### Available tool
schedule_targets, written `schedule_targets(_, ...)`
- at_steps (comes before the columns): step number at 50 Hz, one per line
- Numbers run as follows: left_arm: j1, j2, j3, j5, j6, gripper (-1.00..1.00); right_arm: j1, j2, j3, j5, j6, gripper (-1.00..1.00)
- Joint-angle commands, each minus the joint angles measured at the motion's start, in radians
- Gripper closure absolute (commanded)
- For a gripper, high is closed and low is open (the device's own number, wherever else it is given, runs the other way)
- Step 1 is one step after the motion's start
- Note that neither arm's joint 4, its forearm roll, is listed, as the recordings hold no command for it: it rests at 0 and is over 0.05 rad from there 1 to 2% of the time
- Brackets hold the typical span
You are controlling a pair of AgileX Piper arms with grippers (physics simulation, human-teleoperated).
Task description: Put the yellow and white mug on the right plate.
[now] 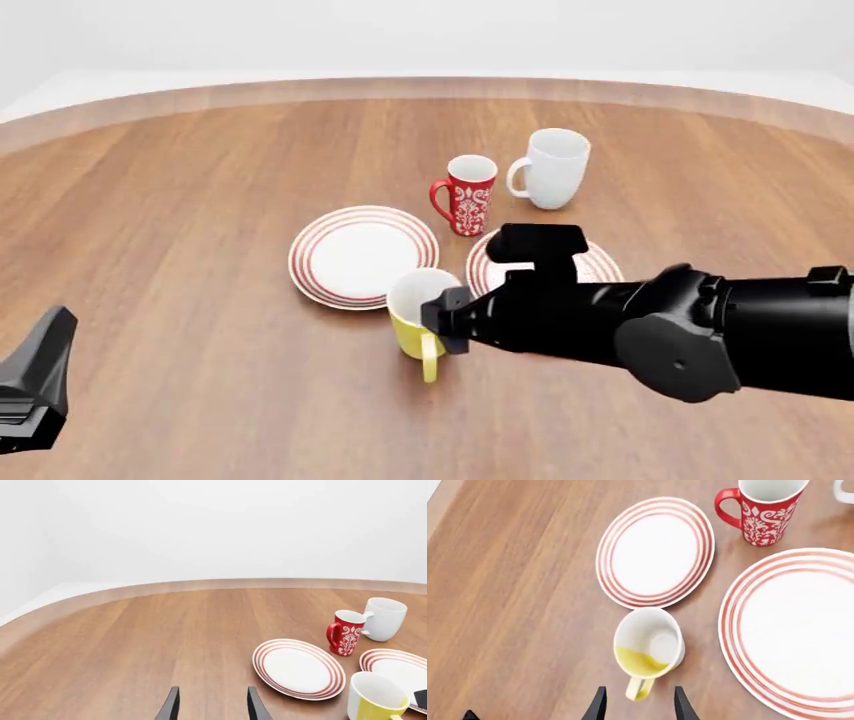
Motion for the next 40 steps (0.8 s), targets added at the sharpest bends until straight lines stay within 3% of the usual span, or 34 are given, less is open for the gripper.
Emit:
schedule_targets(1,0.0,0.0,0.0,0.0,0.0,-1.0,0.001,0.051,0.016,-0.06,0.01,-1.0)
schedule_targets(40,0.0,0.0,0.0,0.0,0.0,-1.0,0.067,0.242,0.061,-0.279,0.102,-1.0)
